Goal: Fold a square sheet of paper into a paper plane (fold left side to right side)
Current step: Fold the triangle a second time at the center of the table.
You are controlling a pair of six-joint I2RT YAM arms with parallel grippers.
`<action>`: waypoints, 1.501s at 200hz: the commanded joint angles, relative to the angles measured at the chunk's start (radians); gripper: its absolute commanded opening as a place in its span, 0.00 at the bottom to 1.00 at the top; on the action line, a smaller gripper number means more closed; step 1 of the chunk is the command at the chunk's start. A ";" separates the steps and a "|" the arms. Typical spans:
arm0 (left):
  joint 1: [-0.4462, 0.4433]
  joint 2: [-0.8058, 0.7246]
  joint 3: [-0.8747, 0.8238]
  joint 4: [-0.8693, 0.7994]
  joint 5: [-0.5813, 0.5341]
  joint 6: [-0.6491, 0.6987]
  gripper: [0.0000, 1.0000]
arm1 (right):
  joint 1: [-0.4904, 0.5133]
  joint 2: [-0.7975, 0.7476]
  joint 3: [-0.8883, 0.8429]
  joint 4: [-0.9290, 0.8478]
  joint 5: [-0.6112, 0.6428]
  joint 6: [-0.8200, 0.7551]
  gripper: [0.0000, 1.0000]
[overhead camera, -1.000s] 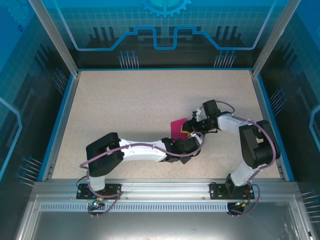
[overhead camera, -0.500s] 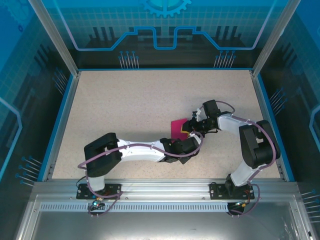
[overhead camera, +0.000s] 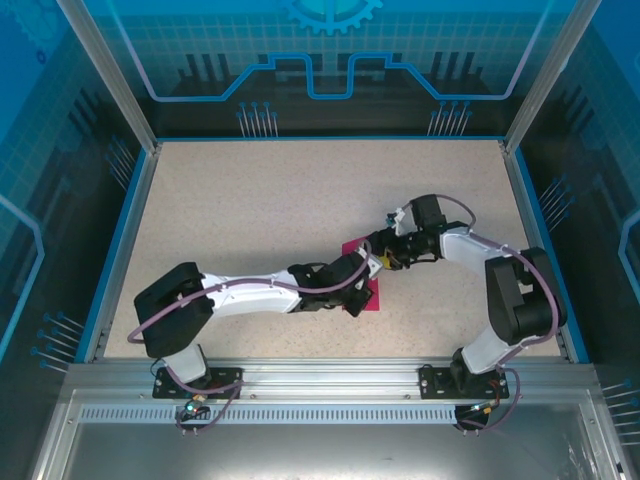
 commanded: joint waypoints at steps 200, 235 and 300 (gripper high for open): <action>0.219 -0.029 -0.063 0.014 0.226 -0.018 0.00 | 0.101 -0.285 -0.322 -0.072 0.180 -0.064 0.09; 0.234 0.001 -0.050 0.002 0.235 0.001 0.00 | 0.148 -0.216 -0.310 -0.066 0.235 -0.049 0.10; 0.264 0.048 -0.012 -0.026 0.246 0.040 0.00 | 0.175 -0.151 -0.296 -0.089 0.289 -0.058 0.10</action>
